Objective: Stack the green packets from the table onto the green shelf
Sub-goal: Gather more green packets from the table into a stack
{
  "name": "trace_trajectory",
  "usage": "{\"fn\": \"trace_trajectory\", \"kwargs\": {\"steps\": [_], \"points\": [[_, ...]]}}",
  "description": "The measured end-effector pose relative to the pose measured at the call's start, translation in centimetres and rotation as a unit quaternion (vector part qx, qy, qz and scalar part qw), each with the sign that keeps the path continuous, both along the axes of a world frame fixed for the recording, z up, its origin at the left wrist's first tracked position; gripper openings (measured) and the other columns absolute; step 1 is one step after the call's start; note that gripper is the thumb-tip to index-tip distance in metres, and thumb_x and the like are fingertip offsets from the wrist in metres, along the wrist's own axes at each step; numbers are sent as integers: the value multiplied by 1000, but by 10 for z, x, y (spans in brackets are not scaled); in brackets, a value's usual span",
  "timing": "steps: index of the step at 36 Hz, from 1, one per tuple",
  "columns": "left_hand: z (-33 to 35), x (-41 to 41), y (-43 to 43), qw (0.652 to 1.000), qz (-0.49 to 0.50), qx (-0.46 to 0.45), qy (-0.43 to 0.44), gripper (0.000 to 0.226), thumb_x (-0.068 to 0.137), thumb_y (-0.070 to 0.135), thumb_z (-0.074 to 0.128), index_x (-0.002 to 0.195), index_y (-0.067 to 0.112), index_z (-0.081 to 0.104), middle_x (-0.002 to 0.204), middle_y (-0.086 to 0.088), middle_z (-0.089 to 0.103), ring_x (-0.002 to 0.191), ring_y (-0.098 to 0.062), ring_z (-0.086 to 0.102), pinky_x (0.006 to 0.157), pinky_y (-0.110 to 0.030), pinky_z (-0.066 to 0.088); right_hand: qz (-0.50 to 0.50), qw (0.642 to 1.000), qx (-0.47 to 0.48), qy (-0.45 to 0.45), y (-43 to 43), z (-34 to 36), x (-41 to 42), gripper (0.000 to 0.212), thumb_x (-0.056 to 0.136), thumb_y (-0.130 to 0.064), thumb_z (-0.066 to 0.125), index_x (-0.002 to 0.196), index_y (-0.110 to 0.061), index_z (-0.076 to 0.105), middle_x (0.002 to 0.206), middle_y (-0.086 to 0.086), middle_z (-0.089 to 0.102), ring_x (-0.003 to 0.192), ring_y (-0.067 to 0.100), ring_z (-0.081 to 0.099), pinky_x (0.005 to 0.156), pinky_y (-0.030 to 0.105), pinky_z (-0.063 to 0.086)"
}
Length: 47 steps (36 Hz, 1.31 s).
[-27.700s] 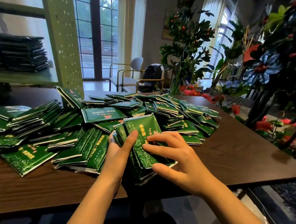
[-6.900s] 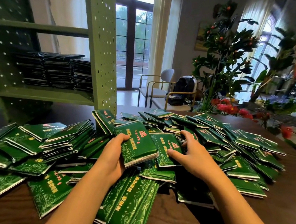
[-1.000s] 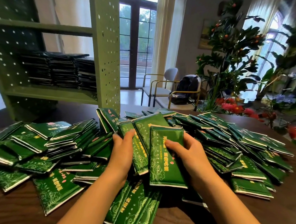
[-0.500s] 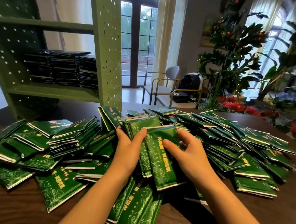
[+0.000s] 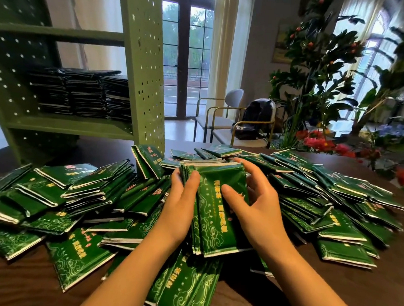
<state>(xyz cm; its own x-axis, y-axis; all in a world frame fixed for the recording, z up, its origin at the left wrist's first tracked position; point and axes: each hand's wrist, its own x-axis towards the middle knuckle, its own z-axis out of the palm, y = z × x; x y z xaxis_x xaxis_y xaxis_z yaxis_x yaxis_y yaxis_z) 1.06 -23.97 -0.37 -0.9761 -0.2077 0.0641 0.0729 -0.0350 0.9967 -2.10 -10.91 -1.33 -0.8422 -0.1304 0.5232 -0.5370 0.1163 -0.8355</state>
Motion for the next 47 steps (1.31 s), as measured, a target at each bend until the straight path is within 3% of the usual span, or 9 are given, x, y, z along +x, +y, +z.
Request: {"fn": "trace_trajectory", "kwargs": {"steps": [5, 12, 16, 21, 28, 34, 40, 43, 47], "points": [[-5, -1, -2, 998, -19, -36, 36, 123, 50, 72, 63, 153, 29, 11, 146, 9, 46, 130, -8, 48, 113, -38, 35, 3, 1000, -25, 15, -1, -1, 3, 43, 81, -17, 73, 118, -31, 55, 79, 2, 57, 65, 2, 49, 60, 13, 41], [-13, -9, -6, 999, -27, 7, 31, 81, 61, 42, 81, 129, 27, 41, 117, 1, 68, 104, -16, 68, 95, -40, 53, 22, 999, -36, -7, 4, -1, -8, 28, 90, -21, 64, 114, -32, 57, 70, 2, 51, 64, 8, 49, 62, 24, 41], [-9, -11, -10, 998, -1, 68, 14, 90, 58, 42, 82, 136, 19, 41, 114, -6, 70, 101, -25, 69, 99, -51, 49, -27, 997, -65, -30, 17, 4, -20, 23, 99, -16, 45, 111, -31, 57, 73, -2, 54, 61, 1, 48, 61, 15, 41], [-10, -18, -21, 983, 59, 173, 7, 26, 86, 22, 65, 109, 19, 53, 76, 3, 74, 66, -10, 71, 64, -30, 54, -100, 991, 83, -16, 38, -1, -35, 18, 97, -14, 48, 102, -25, 61, 77, -8, 57, 69, 8, 51, 61, 23, 38], [-9, -19, -28, 986, 91, 139, 16, 25, 88, 24, 65, 107, 18, 51, 102, -10, 67, 88, -24, 66, 91, -46, 53, -92, 898, 418, -102, 45, -10, -39, 51, 89, -49, 55, 130, -19, 53, 122, 3, 58, 105, 17, 55, 86, 29, 44], [-6, -13, -24, 989, 92, 109, 27, 82, 57, 52, 76, 126, 20, 44, 122, -10, 62, 112, -30, 61, 101, -54, 46, -96, 889, 444, -54, 40, -4, -30, 70, 77, -71, 51, 132, -26, 52, 132, -2, 47, 122, 19, 38, 100, 38, 38], [-8, -16, -25, 990, 95, 106, 17, 77, 65, 50, 76, 127, 20, 42, 121, -11, 62, 111, -30, 61, 101, -54, 46, -52, 841, 538, -36, 33, -5, -24, 77, 73, -69, 61, 138, -35, 39, 133, -5, 40, 125, 17, 36, 99, 39, 41], [-12, -19, -28, 988, 97, 120, 12, 42, 85, 33, 69, 118, 22, 45, 118, -12, 64, 107, -30, 63, 100, -52, 48, -65, 862, 501, -37, 34, -7, -27, 61, 77, -61, 64, 129, -34, 48, 124, -7, 47, 118, 16, 44, 92, 37, 45], [-12, -18, -26, 988, 91, 120, 20, 78, 73, 43, 76, 136, 18, 37, 123, -11, 62, 111, -29, 62, 101, -51, 47, -114, 884, 453, -13, 36, -3, -26, 30, 85, -39, 63, 113, -31, 61, 108, -8, 63, 102, 18, 59, 83, 34, 49]]}}
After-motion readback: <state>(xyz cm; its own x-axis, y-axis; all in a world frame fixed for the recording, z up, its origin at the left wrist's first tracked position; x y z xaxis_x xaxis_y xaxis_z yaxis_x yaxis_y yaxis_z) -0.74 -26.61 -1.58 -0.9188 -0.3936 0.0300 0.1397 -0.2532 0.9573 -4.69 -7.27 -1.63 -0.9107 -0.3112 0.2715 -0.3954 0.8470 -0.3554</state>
